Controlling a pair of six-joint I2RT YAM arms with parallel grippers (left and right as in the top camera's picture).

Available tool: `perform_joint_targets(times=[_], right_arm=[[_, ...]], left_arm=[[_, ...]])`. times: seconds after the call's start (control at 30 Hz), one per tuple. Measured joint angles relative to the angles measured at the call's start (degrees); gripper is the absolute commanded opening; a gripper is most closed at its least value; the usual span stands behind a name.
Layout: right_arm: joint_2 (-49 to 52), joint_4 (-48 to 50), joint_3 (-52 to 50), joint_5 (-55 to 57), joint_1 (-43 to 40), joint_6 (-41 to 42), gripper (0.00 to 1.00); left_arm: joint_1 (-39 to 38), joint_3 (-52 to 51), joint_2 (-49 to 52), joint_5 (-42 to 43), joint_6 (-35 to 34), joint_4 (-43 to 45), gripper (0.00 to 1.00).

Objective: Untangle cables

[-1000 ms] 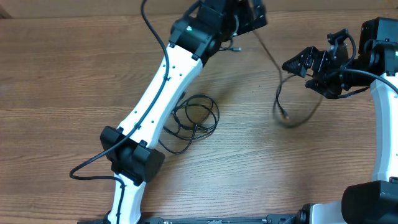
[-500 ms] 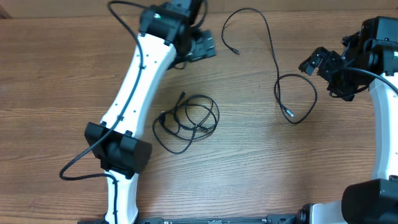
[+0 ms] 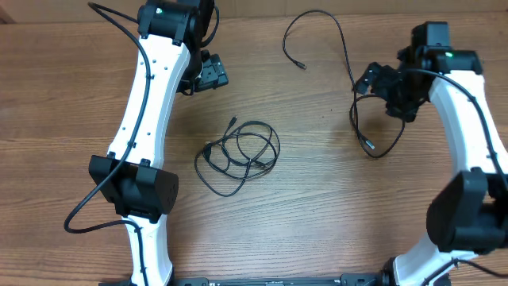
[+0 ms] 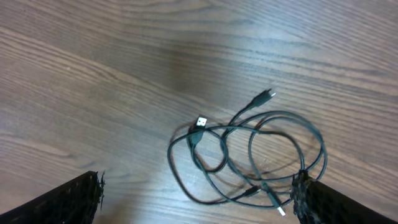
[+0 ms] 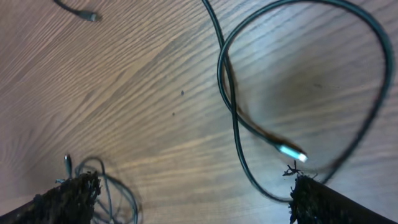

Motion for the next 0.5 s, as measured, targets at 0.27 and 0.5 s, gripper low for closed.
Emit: perform_joint_targets(times=[0.27,0.5], right_arm=[[6.14,4.09,-0.02,1.53,1.57,1.20,0.87],[13.03,5.86,-0.04,7.48,6.49,3.10,0.82]], left_arm=[[0.00,-0.02,0.00,-0.13,0.37,-0.09,0.99],[0.00,-0.72,-0.02,-0.17,0.37,-0.02,1.00]])
